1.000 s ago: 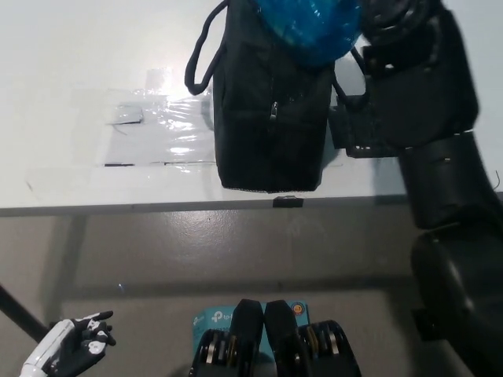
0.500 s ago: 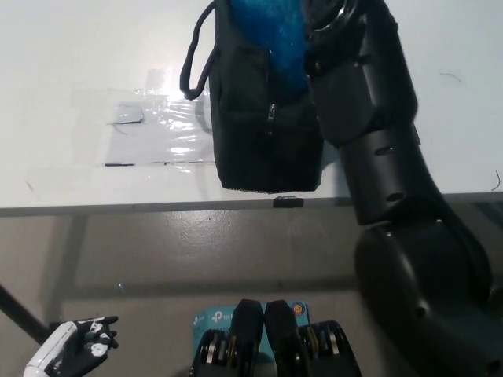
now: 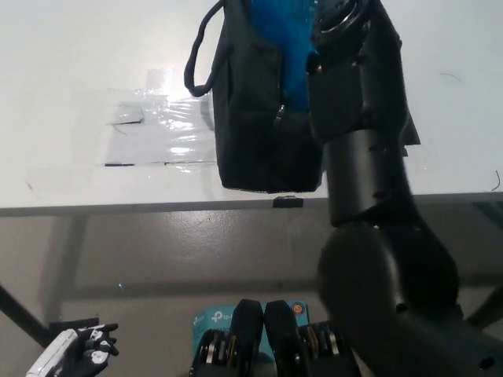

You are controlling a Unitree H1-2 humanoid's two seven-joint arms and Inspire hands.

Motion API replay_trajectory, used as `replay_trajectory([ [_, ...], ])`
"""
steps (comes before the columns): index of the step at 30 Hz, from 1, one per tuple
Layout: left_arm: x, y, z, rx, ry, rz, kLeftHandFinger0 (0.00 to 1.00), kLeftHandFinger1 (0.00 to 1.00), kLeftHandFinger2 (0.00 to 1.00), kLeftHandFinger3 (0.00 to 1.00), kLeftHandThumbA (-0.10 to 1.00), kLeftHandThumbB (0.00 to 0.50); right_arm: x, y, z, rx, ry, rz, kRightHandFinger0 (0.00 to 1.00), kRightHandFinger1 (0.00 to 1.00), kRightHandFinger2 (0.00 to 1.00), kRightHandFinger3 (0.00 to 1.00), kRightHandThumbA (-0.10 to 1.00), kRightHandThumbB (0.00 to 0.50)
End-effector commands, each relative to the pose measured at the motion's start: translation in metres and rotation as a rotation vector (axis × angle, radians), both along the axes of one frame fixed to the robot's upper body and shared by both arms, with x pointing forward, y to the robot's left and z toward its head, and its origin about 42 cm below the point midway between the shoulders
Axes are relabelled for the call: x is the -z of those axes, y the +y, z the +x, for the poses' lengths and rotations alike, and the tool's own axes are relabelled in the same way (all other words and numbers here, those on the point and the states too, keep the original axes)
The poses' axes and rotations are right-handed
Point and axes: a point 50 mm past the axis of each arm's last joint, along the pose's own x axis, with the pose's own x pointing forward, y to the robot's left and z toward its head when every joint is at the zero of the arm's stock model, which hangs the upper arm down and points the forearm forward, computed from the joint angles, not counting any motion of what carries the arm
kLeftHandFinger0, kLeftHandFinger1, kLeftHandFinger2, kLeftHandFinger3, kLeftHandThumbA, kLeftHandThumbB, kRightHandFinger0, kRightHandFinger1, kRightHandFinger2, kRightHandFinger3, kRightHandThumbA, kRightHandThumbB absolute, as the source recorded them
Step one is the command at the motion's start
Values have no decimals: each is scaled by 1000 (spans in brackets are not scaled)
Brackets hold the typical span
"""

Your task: The robot uses its right hand to pick up a stack of plates kept in the middle of the desk and put it inside a bag kept next to it

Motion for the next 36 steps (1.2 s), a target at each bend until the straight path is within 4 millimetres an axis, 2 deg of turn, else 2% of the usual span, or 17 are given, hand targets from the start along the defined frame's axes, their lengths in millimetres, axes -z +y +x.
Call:
replay_trajectory([
  [1,-5,4,-3,12,-53,-3,822,819,850,959,-100,196,-38,25,-15,52,-114,-24,0,0,5,565,-62,72],
  [3,-4,5,-3,10,-48,-2,821,822,859,960,-100,188,-34,27,-17,55,-114,-15,0,0,0,462,-5,89],
  [5,-5,2,-4,13,-49,-1,824,823,857,958,-100,194,-28,27,-18,44,-106,-37,0,0,0,620,250,133],
  [7,-5,2,-4,16,-52,2,828,828,859,958,-100,188,-23,30,-19,44,-103,-9,0,0,5,727,257,130],
  [9,-5,2,-4,17,-53,3,831,832,862,958,-100,187,-22,30,-19,44,-103,-8,0,0,0,735,269,124],
  [10,-5,2,-4,15,-48,9,857,838,873,970,-100,178,-18,34,-20,35,-100,-6,0,0,0,812,182,29],
  [11,-5,2,-4,15,-45,13,861,842,881,976,-100,179,-16,37,-20,28,-96,-13,0,0,0,788,182,9],
  [12,-4,2,-4,13,-43,13,871,852,886,977,-100,176,-13,40,-19,19,-87,-43,0,0,0,569,235,0],
  [15,-4,2,-4,13,-43,12,876,854,887,978,-100,177,-12,41,-19,19,-87,-45,0,0,0,534,246,0],
  [16,-5,2,-3,15,-51,16,863,840,873,974,-100,188,1,50,-19,-3,-74,-89,0,0,0,381,120,0],
  [19,-4,2,-2,15,-52,17,855,834,868,971,-100,187,4,51,-19,-9,-78,-101,0,0,0,374,36,0],
  [20,-4,2,-2,13,-51,12,845,821,860,965,-100,199,8,52,-19,-21,-95,-180,0,3,6,282,-73,11],
  [22,-3,-3,-7,13,-38,-4,846,833,873,967,-100,188,29,51,-19,-38,-150,-405,0,47,159,169,-100,15],
  [24,-2,-4,-8,15,-35,-6,844,835,876,968,-100,188,30,50,-21,-38,-149,-410,0,82,331,172,-100,0],
  [28,-3,-3,-6,32,-44,2,863,833,873,964,-100,177,45,37,-16,-53,-176,-538,0,17,315,116,-100,0],
  [29,-3,-5,-3,35,-41,8,866,838,877,968,-100,182,50,31,-15,-45,-167,-537,0,31,332,279,-100,1],
  [36,-1,-6,-4,35,-32,-1,873,833,894,987,-100,191,73,30,-17,-95,-107,-569,0,57,368,264,-100,0],
])
